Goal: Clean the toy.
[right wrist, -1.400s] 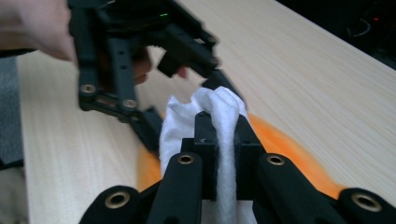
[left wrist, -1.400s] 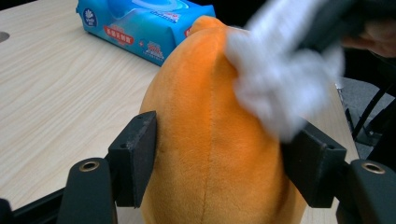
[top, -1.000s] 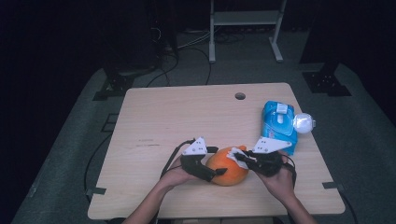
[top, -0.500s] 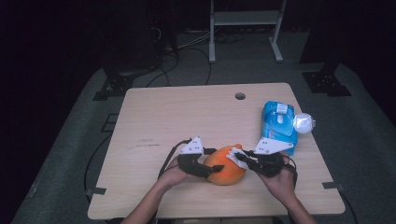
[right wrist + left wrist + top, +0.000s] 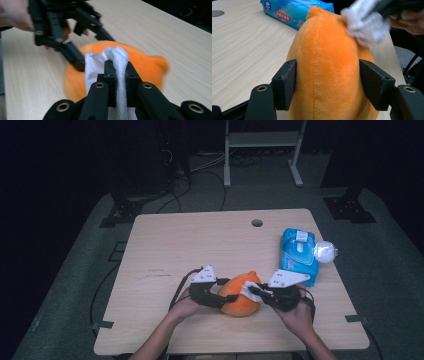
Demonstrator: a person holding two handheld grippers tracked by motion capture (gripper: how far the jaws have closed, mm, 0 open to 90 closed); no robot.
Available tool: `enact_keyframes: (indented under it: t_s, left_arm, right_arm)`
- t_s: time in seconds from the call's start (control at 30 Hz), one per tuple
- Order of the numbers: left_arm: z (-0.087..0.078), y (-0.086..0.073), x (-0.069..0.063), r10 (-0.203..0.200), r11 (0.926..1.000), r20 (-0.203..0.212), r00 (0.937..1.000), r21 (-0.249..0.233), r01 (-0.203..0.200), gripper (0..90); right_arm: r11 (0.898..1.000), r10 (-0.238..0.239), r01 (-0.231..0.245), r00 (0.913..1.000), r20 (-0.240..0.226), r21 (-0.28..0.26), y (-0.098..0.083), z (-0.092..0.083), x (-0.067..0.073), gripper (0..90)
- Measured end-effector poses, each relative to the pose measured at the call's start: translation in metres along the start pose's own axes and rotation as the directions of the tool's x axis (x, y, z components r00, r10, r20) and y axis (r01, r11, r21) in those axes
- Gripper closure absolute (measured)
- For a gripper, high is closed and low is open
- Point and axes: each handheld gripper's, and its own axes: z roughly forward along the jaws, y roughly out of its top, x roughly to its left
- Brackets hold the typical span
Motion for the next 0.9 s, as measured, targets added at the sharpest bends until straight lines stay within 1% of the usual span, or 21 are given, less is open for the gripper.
enact_keyframes:
  t_s: [0.1, 0.13, 0.17, 0.3, 0.33, 0.37, 0.4, 0.43, 0.47, 0.5, 0.53, 0.63, 0.67, 0.7, 0.77, 0.83, 0.87, 0.9]
  left_arm:
    - [0.0, -0.001, 0.0, 0.001, 1.0, 0.002, 1.0, -0.007, -0.001, 33.8]
    - [0.001, -0.001, 0.0, -0.002, 0.9999, 0.004, 1.0, -0.011, 0.002, 33.5]
    - [0.001, -0.001, 0.0, -0.002, 0.9999, 0.004, 1.0, -0.011, 0.002, 33.3]
    - [0.002, -0.002, -0.001, -0.001, 0.9999, 0.001, 1.0, -0.012, 0.002, 32.0]
    - [0.003, -0.002, -0.002, 0.0, 0.9999, -0.002, 1.0, -0.011, 0.0, 31.6]
    - [0.003, -0.002, -0.002, 0.003, 1.0, -0.005, 1.0, -0.006, -0.003, 31.4]
    - [0.003, -0.001, -0.004, 0.016, 0.9999, -0.009, 0.9998, -0.002, -0.017, 31.3]
    - [0.003, -0.001, -0.005, 0.018, 0.9998, -0.011, 0.9998, -0.002, -0.018, 31.1]
    - [0.003, -0.001, -0.005, 0.019, 0.9998, -0.013, 0.9997, -0.003, -0.019, 31.0]
    - [0.003, -0.001, -0.005, 0.019, 0.9998, -0.013, 0.9997, -0.003, -0.019, 30.8]
    - [0.002, -0.002, -0.004, 0.015, 0.9999, -0.014, 0.9998, -0.006, -0.015, 30.4]
    - [0.002, -0.002, -0.004, 0.006, 0.9999, -0.01, 0.9999, -0.01, -0.006, 29.8]
    - [0.001, -0.002, -0.004, 0.005, 0.9999, -0.01, 0.9999, -0.011, -0.005, 29.8]
    - [0.001, -0.002, -0.004, 0.005, 0.9999, -0.01, 0.9999, -0.011, -0.005, 29.9]
    - [0.001, -0.001, -0.004, 0.005, 0.9999, -0.008, 1.0, -0.011, -0.005, 30.3]
    - [0.002, -0.001, -0.006, 0.02, 0.9997, -0.01, 0.9997, -0.01, -0.021, 30.5]
    - [0.004, 0.001, -0.011, 0.054, 0.9986, -0.013, 0.9985, -0.002, -0.054, 30.6]
    - [0.004, 0.001, -0.011, 0.054, 0.9986, -0.013, 0.9985, -0.002, -0.054, 30.5]
  right_arm:
    - [0.999, 0.034, -0.034, 0.9986, 0.04, 0.003, -0.006, -0.005, -0.013, 83.1]
    - [0.999, 0.05, -0.051, 0.9976, 0.047, 0.006, -0.009, -0.007, -0.017, 83.0]
    - [0.998, 0.058, -0.058, 0.9973, 0.045, 0.008, -0.011, -0.008, -0.018, 83.0]
    - [0.999, 0.052, -0.053, 0.9975, 0.047, 0.008, -0.009, -0.007, -0.015, 83.0]
    - [0.999, 0.036, -0.036, 0.9986, 0.038, 0.0, -0.005, -0.005, -0.008, 82.9]
    - [1.0, 0.03, -0.03, 0.999, 0.033, -0.001, -0.004, -0.004, -0.005, 83.0]
    - [1.0, 0.024, -0.024, 0.9996, 0.017, -0.006, -0.003, -0.003, -0.001, 82.9]
    - [1.0, 0.02, -0.02, 0.9998, 0.0, -0.01, -0.002, -0.002, 0.002, 82.9]
    - [1.0, 0.008, -0.008, 1.0, -0.005, -0.01, -0.001, -0.001, 0.005, 82.9]
    - [1.0, 0.008, -0.008, 1.0, -0.005, -0.01, -0.001, -0.001, 0.005, 82.9]
    - [1.0, 0.002, -0.002, 0.9999, -0.016, -0.011, 0.001, 0.0, 0.007, 83.0]
    - [1.0, 0.003, -0.003, 0.9999, -0.012, -0.012, 0.0, -0.002, 0.006, 83.0]
    - [1.0, 0.016, -0.016, 0.9999, -0.004, -0.011, -0.002, -0.004, 0.002, 83.0]
    - [1.0, 0.016, -0.016, 0.9999, -0.004, -0.011, -0.002, -0.004, 0.002, 83.0]
    - [0.999, 0.042, -0.042, 0.9991, 0.007, -0.012, -0.006, -0.006, -0.005, 83.0]
    - [0.999, 0.046, -0.046, 0.9988, 0.013, -0.012, -0.007, -0.007, -0.008, 83.0]
    - [0.998, 0.056, -0.056, 0.9982, 0.018, -0.017, -0.008, -0.008, -0.01, 83.0]
    - [0.998, 0.056, -0.056, 0.9982, 0.018, -0.017, -0.008, -0.008, -0.01, 83.0]
